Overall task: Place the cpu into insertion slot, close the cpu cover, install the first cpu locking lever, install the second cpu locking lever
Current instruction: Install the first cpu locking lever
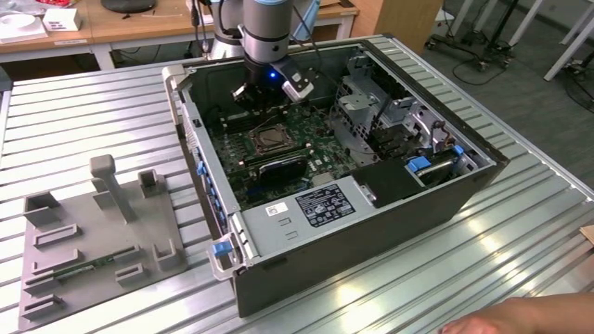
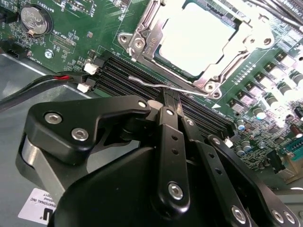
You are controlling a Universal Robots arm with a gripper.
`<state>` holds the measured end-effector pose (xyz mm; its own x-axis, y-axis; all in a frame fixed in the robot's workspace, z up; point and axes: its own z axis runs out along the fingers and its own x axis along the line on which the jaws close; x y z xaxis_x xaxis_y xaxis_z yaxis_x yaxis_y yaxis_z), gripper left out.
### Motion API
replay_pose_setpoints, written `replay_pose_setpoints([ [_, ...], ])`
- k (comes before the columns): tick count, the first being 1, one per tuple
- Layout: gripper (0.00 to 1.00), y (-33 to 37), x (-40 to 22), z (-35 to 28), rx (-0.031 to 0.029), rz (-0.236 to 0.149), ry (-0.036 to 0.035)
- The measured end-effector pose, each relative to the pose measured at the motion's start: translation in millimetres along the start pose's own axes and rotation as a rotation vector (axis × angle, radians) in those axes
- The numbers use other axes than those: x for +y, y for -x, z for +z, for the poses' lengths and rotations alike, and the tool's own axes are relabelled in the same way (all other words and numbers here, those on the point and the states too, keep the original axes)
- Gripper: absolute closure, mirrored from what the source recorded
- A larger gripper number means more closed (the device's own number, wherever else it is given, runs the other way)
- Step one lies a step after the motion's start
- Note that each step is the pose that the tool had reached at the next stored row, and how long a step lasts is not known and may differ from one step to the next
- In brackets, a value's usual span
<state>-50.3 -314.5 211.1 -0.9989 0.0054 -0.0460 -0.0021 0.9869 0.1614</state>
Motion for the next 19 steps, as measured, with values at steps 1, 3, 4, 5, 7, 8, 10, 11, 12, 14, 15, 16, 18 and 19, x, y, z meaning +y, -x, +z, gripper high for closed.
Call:
replay_pose_setpoints([
  [1, 0.9, 0.2, 0.0, 0.0, 0.0, 0.0, 0.0],
  [3, 0.9, 0.6, -0.1, 0.0, 0.0, 0.0, 0.0],
  [4, 0.9, 0.6, -0.1, 0.0, -0.0001, 0.0, 0.0],
  [5, 0.9, 0.6, -0.1, 0.0, 0.0, 0.0, 0.0],
  [7, 0.9, 0.7, -0.2, 0.0, 0.0, 0.0, 0.0],
  [8, 0.9, 0.7, -0.2, 0.0, -0.0001, 0.0, 0.0],
  [10, 0.9, -0.3, -0.3, 0.0, -0.0001, 0.0, 0.0003],
  [11, 0.9, -1.1, -0.4, -0.1, 0.0, 0.0, 0.001],
  [12, 0.9, -2.1, -0.5, -0.2, 0.0, 0.0, 0.0019],
  [14, 0.9, -3.4, -0.8, -0.3, -0.0001, 0.0, 0.0028],
  [15, 0.9, -3.7, -0.9, -0.3, -0.0002, 0.0, 0.0031],
  [16, 0.9, -4.1, -1.0, -0.3, -0.0001, 0.0, 0.0032],
  [18, 0.9, -5.2, -1.4, -0.5, 0.0001, 0.0, 0.004],
  [19, 0.9, -6.0, -1.6, -0.5, 0.0, 0.0, 0.0051],
])
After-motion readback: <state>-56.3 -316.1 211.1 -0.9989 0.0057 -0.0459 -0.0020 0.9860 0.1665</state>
